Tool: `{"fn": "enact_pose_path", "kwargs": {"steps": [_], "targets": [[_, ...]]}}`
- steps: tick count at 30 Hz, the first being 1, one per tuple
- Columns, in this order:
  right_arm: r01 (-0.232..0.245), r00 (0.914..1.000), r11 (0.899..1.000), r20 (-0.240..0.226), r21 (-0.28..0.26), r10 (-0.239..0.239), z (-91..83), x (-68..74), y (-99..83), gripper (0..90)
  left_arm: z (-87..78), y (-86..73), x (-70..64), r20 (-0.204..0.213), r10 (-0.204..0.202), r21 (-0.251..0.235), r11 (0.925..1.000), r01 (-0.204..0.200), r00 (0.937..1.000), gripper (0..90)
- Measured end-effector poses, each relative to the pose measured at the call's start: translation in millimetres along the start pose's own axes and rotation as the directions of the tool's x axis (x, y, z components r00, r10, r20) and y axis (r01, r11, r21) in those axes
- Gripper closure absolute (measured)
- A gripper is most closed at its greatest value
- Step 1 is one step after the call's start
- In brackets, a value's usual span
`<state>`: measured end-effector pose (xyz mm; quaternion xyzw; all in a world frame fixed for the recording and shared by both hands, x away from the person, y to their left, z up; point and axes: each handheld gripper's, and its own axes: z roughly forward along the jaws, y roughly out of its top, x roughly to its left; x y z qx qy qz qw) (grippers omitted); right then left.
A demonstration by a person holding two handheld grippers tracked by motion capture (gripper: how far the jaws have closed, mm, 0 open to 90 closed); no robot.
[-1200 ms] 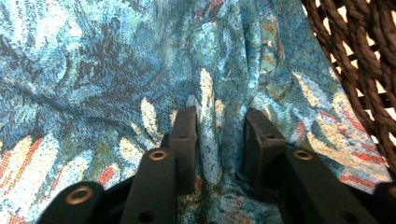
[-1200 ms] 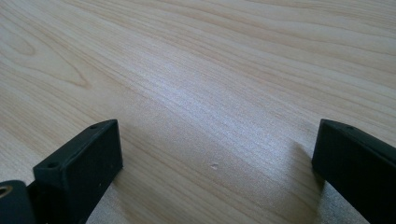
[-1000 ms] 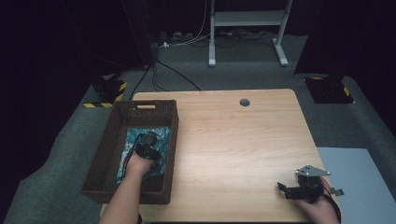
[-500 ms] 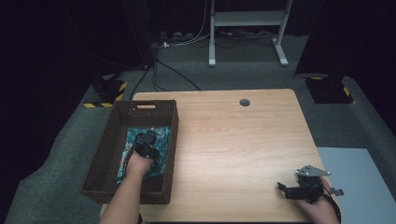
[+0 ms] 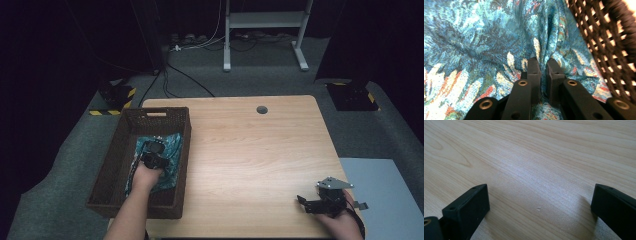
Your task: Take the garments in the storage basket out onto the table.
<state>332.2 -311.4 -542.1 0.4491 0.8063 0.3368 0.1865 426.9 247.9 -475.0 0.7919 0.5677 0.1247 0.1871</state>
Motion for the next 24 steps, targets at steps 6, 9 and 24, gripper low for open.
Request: {"fn": "enact_pose_path", "kwargs": {"steps": [6, 9, 24], "targets": [[0.001, 1.0000, 1.000, -0.002, 0.001, -0.001, 0.0, 0.3, 0.0, 1.2, -8.9, -4.3, 0.0, -0.014, 0.001, -0.058, 0.9983, -0.002, 0.9999, 83.3], [0.004, 1.0000, 1.000, -0.006, 0.003, -0.004, 0.1, 0.5, 0.1, 0.7, -12.0, -6.4, -0.6, -0.020, 0.004, -0.079, 0.9968, -0.005, 0.9998, 83.4], [0.009, 0.9999, 1.000, -0.008, 0.005, -0.009, 0.3, 0.7, 0.1, 0.2, -30.8, -16.3, 2.3, -0.035, -0.022, -0.229, 0.9734, 0.013, 0.9991, 83.9]]}}
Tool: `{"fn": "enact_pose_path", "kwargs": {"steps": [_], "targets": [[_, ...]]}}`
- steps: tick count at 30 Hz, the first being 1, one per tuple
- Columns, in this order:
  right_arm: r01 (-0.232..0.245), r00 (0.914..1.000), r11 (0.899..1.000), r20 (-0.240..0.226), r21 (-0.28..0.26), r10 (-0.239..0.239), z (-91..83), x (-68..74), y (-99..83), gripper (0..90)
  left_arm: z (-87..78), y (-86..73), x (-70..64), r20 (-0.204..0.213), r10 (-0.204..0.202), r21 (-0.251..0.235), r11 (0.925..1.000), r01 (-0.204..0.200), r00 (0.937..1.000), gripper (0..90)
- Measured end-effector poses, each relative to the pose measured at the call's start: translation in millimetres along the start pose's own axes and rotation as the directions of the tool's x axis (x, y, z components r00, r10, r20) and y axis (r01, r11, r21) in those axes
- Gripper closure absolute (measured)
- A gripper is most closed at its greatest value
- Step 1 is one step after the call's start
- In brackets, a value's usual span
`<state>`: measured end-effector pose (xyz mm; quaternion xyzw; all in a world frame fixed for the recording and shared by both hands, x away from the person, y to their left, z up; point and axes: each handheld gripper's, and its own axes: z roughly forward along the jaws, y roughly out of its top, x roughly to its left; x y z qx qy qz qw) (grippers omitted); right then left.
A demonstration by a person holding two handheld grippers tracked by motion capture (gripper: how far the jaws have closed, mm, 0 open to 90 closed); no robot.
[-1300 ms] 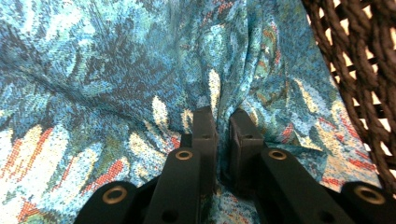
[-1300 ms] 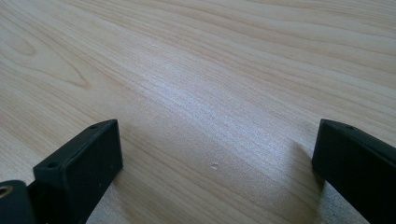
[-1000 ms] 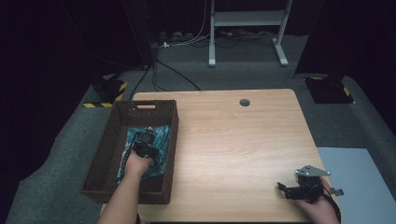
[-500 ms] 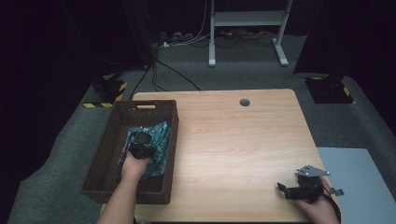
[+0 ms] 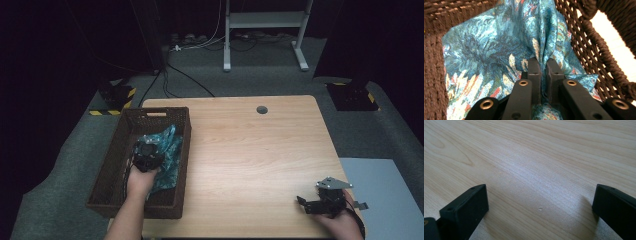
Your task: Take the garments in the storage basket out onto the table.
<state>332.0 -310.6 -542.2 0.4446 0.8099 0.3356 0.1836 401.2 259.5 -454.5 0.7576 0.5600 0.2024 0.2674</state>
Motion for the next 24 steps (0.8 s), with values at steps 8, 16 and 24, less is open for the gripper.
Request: {"fn": "enact_pose_path", "kwargs": {"steps": [8, 16, 24], "targets": [[0.000, 1.0000, 1.000, 0.000, 0.000, 0.000, 0.0, 0.0, -0.1, 0.2, -11.7, -0.4, 2.2, -0.015, -0.005, -0.060, 0.9982, 0.004, 0.9999, 84.0], [0.006, 1.0000, 1.000, -0.001, 0.000, -0.006, 0.1, 0.3, 0.0, 0.3, -21.3, -1.7, 4.7, -0.027, -0.016, -0.109, 0.9940, 0.013, 0.9995, 84.0], [0.005, 1.0000, 1.000, 0.000, 0.000, -0.005, 0.1, 0.2, 0.0, 0.2, -27.6, -3.6, 6.8, -0.034, -0.012, -0.147, 0.9891, 0.007, 0.9994, 84.2]]}}
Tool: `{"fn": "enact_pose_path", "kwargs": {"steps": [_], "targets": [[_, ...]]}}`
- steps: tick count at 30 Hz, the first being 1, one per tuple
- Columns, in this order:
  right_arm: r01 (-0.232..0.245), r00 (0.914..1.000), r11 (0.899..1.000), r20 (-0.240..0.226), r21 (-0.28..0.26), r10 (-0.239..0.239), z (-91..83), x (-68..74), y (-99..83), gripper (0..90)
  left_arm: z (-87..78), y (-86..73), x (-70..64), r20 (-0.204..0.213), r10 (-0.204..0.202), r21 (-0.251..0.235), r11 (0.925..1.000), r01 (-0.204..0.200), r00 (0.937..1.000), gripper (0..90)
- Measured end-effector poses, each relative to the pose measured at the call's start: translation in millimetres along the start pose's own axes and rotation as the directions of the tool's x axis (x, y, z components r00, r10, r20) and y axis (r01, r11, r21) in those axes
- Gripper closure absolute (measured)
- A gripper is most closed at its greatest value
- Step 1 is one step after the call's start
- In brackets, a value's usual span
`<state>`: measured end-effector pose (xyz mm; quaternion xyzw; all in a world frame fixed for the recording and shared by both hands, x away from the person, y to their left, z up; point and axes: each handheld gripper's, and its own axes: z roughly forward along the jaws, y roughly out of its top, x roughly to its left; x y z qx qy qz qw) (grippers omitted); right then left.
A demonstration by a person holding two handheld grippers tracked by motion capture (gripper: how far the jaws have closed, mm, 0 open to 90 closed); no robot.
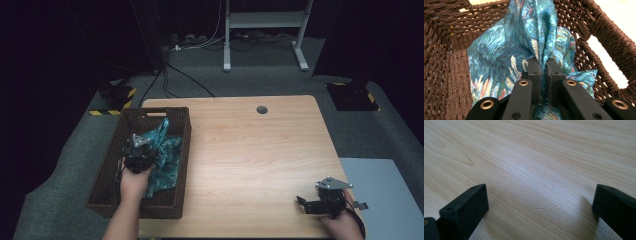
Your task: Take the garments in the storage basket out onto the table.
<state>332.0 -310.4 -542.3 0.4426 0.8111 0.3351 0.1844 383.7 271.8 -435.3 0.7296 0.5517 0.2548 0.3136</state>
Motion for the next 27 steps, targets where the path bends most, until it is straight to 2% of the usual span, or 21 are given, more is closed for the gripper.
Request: {"fn": "enact_pose_path", "kwargs": {"steps": [5, 11, 16, 23, 27], "targets": [[-0.002, 1.0000, 1.000, -0.001, 0.000, 0.002, -0.1, 0.0, 0.0, 0.2, -6.3, 1.1, -1.0, -0.007, 0.001, -0.044, 0.9990, -0.001, 1.0000, 84.2], [0.000, 1.0000, 1.000, 0.000, 0.000, 0.000, 0.0, 0.0, 0.0, 0.1, -11.1, 1.8, -3.7, -0.042, 0.013, -0.084, 0.9963, -0.017, 0.9990, 84.2], [-0.002, 1.0000, 1.000, 0.000, 0.001, 0.002, -0.1, 0.0, 0.0, 0.2, -17.0, 3.2, -5.0, -0.056, 0.004, -0.135, 0.9907, -0.011, 0.9985, 84.2], [-0.003, 1.0000, 1.000, -0.001, 0.000, 0.003, -0.1, 0.0, 0.0, 0.2, -24.9, 2.8, -4.2, -0.052, -0.030, -0.201, 0.9794, 0.019, 0.9982, 84.3], [-0.003, 1.0000, 1.000, -0.002, 0.000, 0.003, -0.1, -0.1, -0.1, 0.3, -26.6, 1.0, -4.3, -0.047, -0.038, -0.213, 0.9767, 0.027, 0.9982, 84.3]]}}
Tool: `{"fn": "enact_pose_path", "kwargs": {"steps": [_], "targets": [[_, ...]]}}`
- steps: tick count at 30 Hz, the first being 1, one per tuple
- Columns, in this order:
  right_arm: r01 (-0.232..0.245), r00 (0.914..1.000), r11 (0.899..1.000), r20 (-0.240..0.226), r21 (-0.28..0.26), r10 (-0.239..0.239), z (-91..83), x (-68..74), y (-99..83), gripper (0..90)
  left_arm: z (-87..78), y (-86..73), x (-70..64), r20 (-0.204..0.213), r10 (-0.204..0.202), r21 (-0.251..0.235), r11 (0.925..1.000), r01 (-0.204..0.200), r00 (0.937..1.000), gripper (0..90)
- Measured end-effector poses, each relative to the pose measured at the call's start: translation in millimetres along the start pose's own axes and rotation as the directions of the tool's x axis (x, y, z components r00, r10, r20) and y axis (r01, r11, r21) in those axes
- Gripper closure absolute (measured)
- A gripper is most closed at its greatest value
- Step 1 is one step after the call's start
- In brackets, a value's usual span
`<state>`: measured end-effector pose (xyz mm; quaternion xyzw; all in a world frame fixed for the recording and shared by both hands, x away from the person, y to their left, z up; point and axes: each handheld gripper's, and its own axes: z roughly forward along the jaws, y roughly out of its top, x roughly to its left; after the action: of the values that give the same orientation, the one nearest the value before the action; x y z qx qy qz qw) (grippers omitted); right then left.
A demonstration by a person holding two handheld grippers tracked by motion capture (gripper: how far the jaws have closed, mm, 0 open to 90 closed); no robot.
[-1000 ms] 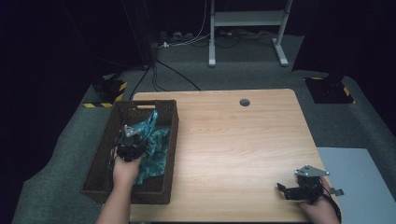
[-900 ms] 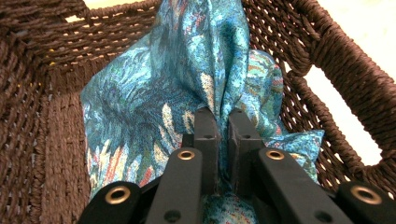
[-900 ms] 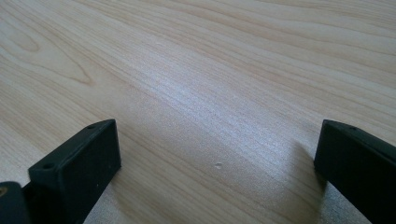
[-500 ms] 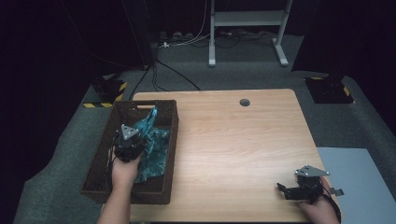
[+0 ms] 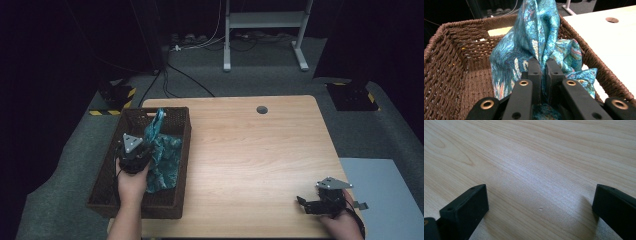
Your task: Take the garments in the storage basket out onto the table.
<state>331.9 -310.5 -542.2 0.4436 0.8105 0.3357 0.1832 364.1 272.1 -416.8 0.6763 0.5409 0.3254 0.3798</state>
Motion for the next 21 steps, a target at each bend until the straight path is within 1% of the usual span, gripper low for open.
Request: {"fn": "enact_pose_path", "kwargs": {"steps": [5, 11, 13, 17, 21], "targets": [[0.001, 1.0000, 1.000, 0.000, 0.000, -0.001, 0.0, 0.1, 0.0, 0.2, -2.9, -0.2, -0.9, 0.010, -0.016, -0.029, 0.9994, 0.016, 0.9998, 84.3], [0.002, 1.0000, 1.000, 0.000, 0.000, -0.002, 0.1, 0.1, 0.0, 0.2, -7.0, 1.1, -2.5, 0.013, -0.020, -0.072, 0.9972, 0.020, 0.9997, 84.3], [0.003, 1.0000, 1.000, 0.000, 0.000, -0.003, 0.1, 0.1, 0.0, 0.2, -8.3, 1.1, -2.7, 0.017, -0.035, -0.091, 0.9952, 0.036, 0.9992, 84.3], [0.002, 1.0000, 1.000, -0.002, 0.000, -0.002, 0.0, 0.1, 0.0, 0.3, -10.1, 0.2, -4.3, 0.019, -0.036, -0.121, 0.9919, 0.038, 0.9992, 84.3], [0.002, 1.0000, 1.000, -0.002, 0.000, -0.002, 0.0, 0.1, 0.0, 0.3, -12.7, -0.4, -6.8, 0.017, -0.039, -0.158, 0.9865, 0.042, 0.9991, 84.3]]}}
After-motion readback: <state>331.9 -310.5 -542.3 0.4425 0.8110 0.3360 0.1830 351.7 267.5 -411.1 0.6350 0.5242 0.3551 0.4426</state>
